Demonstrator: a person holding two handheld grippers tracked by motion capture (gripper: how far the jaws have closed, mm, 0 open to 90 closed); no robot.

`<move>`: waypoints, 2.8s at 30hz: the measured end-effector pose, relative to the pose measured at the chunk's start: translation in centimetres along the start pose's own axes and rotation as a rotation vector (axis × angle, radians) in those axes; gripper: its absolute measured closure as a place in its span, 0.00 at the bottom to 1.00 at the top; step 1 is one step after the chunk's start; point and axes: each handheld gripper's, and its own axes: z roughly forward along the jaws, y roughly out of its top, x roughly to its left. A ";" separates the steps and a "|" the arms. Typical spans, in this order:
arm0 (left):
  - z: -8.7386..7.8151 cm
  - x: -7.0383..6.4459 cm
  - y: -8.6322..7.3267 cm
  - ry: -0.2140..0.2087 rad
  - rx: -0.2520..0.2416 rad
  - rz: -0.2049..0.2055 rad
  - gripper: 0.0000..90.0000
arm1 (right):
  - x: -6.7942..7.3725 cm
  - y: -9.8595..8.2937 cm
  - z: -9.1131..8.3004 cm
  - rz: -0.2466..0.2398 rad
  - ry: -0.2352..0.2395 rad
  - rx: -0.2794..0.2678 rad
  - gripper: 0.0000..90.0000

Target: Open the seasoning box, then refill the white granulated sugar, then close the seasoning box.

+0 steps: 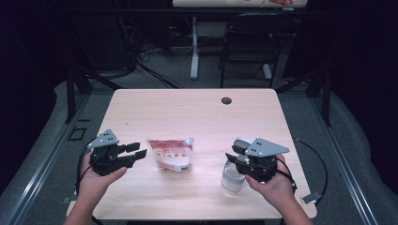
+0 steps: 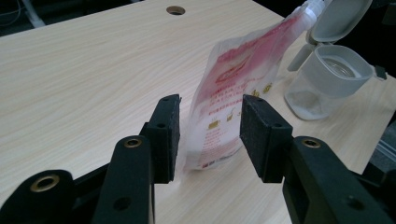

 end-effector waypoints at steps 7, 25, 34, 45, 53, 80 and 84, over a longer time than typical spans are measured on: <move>1.0 0.2 0.9 0.002 0.016 0.005 0.66 | 0.7 1.5 2.1 -0.018 0.035 0.025 0.72; 2.3 0.7 1.5 -0.047 0.034 0.009 0.75 | 2.1 4.4 7.0 -0.018 0.165 0.056 0.69; 2.8 0.6 1.6 -0.035 0.047 0.026 0.79 | 2.2 4.7 9.1 -0.002 0.177 0.060 0.69; 2.8 0.6 1.7 -0.032 0.052 0.042 0.85 | 2.5 4.8 10.0 0.006 0.203 0.033 0.75; 2.7 0.4 1.9 -0.010 0.070 0.065 0.94 | 2.5 5.0 9.9 0.010 0.212 0.040 0.76; 3.3 -3.6 2.7 -0.090 0.078 0.131 1.00 | 1.6 4.0 5.4 -0.012 0.224 0.079 0.77; 3.4 -4.3 2.6 -0.102 0.078 0.136 1.00 | 1.6 3.7 4.6 -0.021 0.217 0.088 0.77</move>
